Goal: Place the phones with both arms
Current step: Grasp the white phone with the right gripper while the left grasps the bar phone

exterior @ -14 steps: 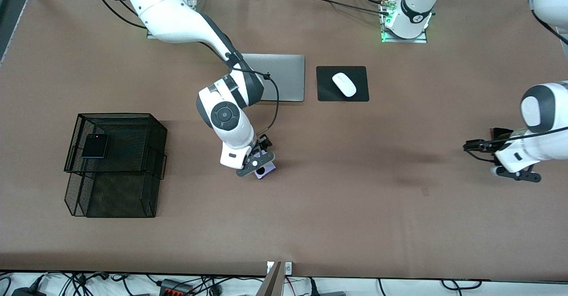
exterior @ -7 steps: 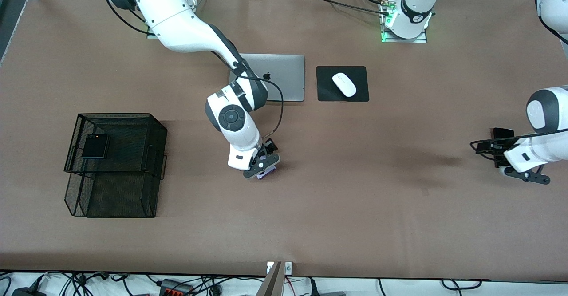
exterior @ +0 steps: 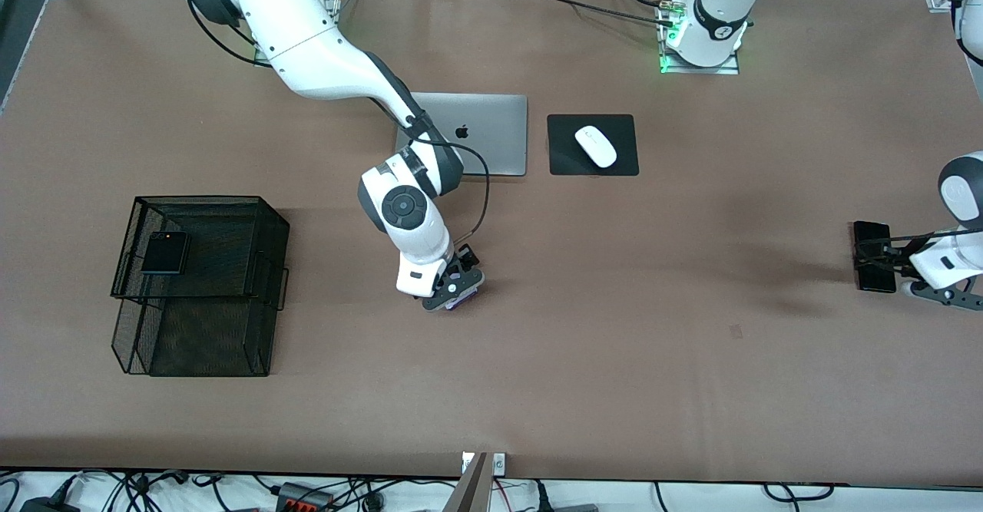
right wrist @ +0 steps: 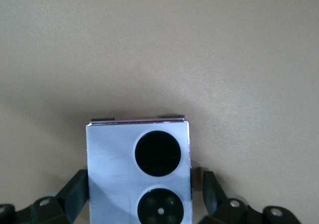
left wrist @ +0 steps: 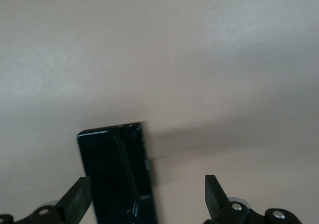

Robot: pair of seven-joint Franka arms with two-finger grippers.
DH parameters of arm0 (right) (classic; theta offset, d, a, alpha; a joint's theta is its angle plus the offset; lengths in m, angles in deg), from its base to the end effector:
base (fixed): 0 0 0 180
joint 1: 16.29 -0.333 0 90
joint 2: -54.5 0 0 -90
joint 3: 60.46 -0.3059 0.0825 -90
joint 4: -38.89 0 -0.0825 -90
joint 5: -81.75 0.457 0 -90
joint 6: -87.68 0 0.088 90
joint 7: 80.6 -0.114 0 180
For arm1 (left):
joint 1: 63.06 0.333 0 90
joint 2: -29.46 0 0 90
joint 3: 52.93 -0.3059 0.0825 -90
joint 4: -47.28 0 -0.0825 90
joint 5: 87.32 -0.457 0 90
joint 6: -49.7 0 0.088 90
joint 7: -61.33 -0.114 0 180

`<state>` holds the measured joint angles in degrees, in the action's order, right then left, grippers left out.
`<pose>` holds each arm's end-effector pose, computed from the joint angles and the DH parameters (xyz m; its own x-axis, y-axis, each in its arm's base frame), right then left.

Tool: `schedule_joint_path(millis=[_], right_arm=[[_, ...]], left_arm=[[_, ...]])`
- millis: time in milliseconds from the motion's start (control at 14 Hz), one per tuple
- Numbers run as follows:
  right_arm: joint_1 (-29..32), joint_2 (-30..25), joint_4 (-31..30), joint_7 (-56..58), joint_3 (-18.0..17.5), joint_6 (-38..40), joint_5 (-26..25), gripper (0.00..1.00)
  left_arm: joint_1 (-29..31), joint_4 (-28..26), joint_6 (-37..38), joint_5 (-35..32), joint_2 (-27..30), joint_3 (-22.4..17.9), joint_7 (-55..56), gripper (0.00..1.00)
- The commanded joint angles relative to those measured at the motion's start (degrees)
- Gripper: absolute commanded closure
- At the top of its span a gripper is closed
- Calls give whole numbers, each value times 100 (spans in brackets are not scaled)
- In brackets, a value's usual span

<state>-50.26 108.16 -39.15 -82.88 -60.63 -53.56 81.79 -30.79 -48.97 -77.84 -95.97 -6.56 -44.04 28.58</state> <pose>0.6599 0.4470 0.1076 0.8390 0.5183 0.1655 0.5269 -0.8499 -0.0095 0.6560 0.2964 0.1693 0.9699 -0.2322 -0.0733 -0.2312 -0.9727 0.0215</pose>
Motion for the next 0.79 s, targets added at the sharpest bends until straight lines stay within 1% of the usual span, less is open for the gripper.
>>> schedule_joint_path(millis=[0, 215, 287, 430, 502, 573, 645, 717], right_arm=[[-49, 83, 87, -26, 35, -97, -66, 0], [-49, 101, 87, -17, 35, -123, -66, 0], [-57, 101, 87, 0, 35, -123, -74, 14], [-57, 83, 87, -8, 35, -106, -57, 53], [-49, 66, 87, -8, 35, -97, -57, 66], [-49, 31, 96, 0, 52, -62, -57, 72], [-31, -30, 148, 0, 52, 16, -48, 74], [-5, -135, 244, -8, 70, 278, -48, 74]], left_arm=[[332, -43, -349, -119, -238, 77, -433, 0], [534, -43, -403, -119, -310, 130, -619, 0], [543, -43, -403, -119, -353, 130, -680, 0], [552, -43, -403, -110, -380, 130, -689, 0], [578, -43, -403, -110, -406, 130, -698, 0], [579, -43, -403, -101, -415, 130, -698, 0], [579, -43, -403, -84, -424, 130, -689, 0], [587, -43, -403, -32, -441, 130, -681, 0]])
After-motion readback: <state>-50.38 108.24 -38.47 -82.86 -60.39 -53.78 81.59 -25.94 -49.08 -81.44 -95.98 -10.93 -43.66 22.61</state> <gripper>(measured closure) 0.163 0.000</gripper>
